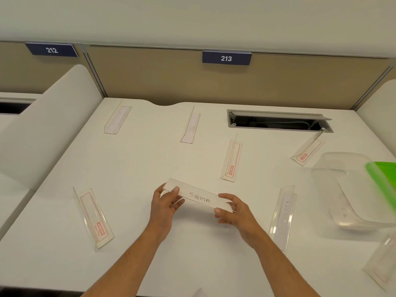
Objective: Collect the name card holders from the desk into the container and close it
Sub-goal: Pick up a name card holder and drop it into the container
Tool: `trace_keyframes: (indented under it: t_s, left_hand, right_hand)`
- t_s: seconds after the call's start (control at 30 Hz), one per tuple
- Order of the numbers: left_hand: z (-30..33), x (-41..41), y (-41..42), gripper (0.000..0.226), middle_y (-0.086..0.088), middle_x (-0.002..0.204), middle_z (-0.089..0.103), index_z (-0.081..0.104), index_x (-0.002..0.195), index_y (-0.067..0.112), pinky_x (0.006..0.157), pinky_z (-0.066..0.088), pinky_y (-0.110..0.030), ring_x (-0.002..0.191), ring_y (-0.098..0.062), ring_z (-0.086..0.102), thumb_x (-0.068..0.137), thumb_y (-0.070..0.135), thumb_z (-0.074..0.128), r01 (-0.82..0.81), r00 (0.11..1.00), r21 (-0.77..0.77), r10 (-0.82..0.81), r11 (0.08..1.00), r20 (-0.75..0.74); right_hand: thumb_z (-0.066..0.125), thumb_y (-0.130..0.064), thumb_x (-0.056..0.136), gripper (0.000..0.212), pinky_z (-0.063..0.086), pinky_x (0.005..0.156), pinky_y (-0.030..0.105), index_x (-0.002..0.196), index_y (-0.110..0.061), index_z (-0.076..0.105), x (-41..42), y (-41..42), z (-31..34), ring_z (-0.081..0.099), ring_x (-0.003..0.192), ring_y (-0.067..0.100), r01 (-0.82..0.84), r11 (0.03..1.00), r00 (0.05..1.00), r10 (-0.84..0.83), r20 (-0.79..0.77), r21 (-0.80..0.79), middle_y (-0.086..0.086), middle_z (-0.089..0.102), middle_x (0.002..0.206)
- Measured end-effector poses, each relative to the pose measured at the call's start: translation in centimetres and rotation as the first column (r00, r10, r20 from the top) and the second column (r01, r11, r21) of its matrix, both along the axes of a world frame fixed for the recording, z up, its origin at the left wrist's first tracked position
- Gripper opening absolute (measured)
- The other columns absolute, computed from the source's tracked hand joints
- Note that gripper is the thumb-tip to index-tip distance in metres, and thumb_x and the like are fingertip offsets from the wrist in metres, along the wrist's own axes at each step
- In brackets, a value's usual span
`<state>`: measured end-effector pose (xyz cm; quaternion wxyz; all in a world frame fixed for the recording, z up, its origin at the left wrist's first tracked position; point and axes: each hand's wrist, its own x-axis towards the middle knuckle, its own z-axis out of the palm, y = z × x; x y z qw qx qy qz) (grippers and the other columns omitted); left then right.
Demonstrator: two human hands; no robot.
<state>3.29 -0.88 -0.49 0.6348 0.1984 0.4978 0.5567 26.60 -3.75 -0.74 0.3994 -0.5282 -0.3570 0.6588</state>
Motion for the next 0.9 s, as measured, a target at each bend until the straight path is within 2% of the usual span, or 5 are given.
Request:
trace_keyframes:
  t_s: [0.17, 0.27, 0.47, 0.63, 0.9]
  left_hand:
    - [-0.7, -0.6, -0.5, 0.055, -0.021, 0.109, 0.064, 0.05, 0.126, 0.003, 0.093, 0.053, -0.04, 0.104, -0.032, 0.064, 0.077, 0.011, 0.072, 0.111, 0.993, 0.042, -0.112, 0.993, 0.038]
    - [-0.8, -1.0, -0.8, 0.052, -0.019, 0.111, 0.069, 0.052, 0.121, 0.007, 0.088, 0.057, -0.034, 0.107, -0.032, 0.067, 0.073, 0.007, 0.074, 0.177, 0.984, 0.056, -0.179, 0.983, 0.025]
    - [-1.4, -2.0, -1.4, 0.062, -0.018, 0.133, 0.06, 0.048, 0.129, 0.004, 0.104, 0.048, -0.043, 0.12, -0.035, 0.061, 0.074, 0.003, 0.076, 0.306, 0.952, 0.054, -0.304, 0.95, -0.039]
    - [-0.9, -2.4, -1.9, 0.064, -0.006, 0.125, 0.066, 0.052, 0.121, 0.011, 0.09, 0.051, -0.03, 0.11, -0.023, 0.066, 0.066, 0.009, 0.083, 0.381, 0.91, 0.036, -0.367, 0.924, -0.194]
    - [-0.1, -2.7, -2.1, 0.066, -0.008, 0.118, 0.065, 0.053, 0.118, 0.016, 0.087, 0.053, -0.03, 0.11, -0.021, 0.064, 0.061, 0.013, 0.088, 0.457, 0.838, 0.039, -0.416, 0.888, -0.354]
  right_hand:
    - [0.089, -0.016, 0.065, 0.064, 0.057, 0.089, 0.043, 0.122, -0.023, 0.06, 1.2, 0.6, 0.5, 0.069, 0.098, 0.018, -0.006, 0.999, 1.0, 0.006, 0.008, 0.046, 0.005, 0.074, 0.112]
    - [0.089, -0.014, 0.064, 0.068, 0.056, 0.09, 0.035, 0.123, -0.026, 0.058, 1.8, 0.9, 0.8, 0.069, 0.101, 0.015, -0.024, 0.998, 1.0, 0.023, 0.015, 0.062, 0.003, 0.073, 0.113]
    - [0.091, -0.009, 0.061, 0.072, 0.055, 0.079, 0.021, 0.122, -0.028, 0.059, 2.4, 1.1, 1.1, 0.069, 0.105, 0.016, -0.033, 0.997, 0.999, 0.032, 0.012, 0.074, 0.004, 0.073, 0.113]
    - [0.089, 0.0, 0.059, 0.071, 0.055, 0.078, 0.023, 0.118, -0.029, 0.063, 2.8, 1.0, 0.9, 0.069, 0.103, 0.017, -0.018, 0.997, 1.0, 0.017, 0.015, 0.08, 0.008, 0.068, 0.115]
    - [0.089, 0.002, 0.057, 0.074, 0.055, 0.081, 0.027, 0.121, -0.026, 0.062, 3.3, 0.8, 0.7, 0.067, 0.107, 0.017, -0.049, 0.993, 0.998, 0.045, 0.039, 0.108, 0.01, 0.063, 0.119]
